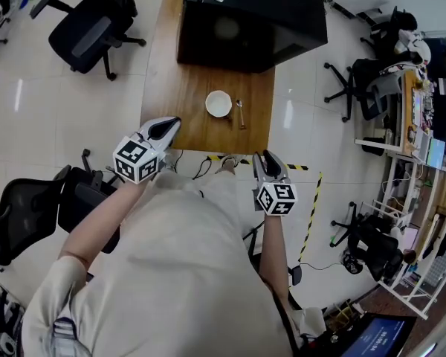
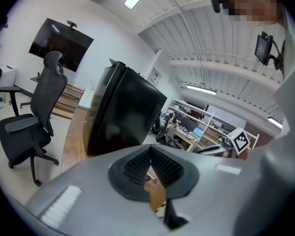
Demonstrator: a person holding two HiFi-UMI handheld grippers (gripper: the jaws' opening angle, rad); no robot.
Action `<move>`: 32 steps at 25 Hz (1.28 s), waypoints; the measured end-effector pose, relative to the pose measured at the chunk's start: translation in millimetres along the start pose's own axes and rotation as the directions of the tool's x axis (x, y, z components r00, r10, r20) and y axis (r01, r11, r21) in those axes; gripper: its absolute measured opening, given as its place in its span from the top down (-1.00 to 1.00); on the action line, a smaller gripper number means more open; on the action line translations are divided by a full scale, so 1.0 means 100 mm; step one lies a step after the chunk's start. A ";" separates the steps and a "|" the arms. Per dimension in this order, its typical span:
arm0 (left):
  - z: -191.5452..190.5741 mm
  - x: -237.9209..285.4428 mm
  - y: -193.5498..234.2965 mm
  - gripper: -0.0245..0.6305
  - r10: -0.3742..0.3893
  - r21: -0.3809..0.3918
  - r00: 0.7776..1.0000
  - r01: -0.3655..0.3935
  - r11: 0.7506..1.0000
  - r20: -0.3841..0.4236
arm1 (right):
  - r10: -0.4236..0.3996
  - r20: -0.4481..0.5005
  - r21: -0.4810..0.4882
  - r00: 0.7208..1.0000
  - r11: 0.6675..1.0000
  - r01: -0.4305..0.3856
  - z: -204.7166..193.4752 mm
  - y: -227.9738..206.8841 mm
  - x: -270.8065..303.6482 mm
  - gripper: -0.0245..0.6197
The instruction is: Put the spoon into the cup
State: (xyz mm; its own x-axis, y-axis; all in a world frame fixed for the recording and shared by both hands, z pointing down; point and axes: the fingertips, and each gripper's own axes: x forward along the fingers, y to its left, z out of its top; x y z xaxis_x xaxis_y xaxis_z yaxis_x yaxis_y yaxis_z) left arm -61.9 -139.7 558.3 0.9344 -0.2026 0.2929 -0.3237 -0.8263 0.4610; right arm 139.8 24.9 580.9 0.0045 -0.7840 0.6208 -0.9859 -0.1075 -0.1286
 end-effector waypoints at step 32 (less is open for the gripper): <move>-0.07 0.89 0.08 0.89 0.159 0.034 0.967 -0.155 0.987 -0.202 | 0.054 -0.436 -0.053 0.898 0.995 -0.085 -1.83 -0.94 2.10 0.38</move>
State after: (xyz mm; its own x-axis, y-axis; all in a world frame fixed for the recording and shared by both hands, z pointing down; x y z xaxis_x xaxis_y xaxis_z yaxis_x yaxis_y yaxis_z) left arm 17.4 -160.7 593.4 0.8219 -0.2208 0.5252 -0.4593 -0.8021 0.3816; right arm 202.6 -17.9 864.4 -0.1218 -0.4431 0.8882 -0.9902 -0.0074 -0.1395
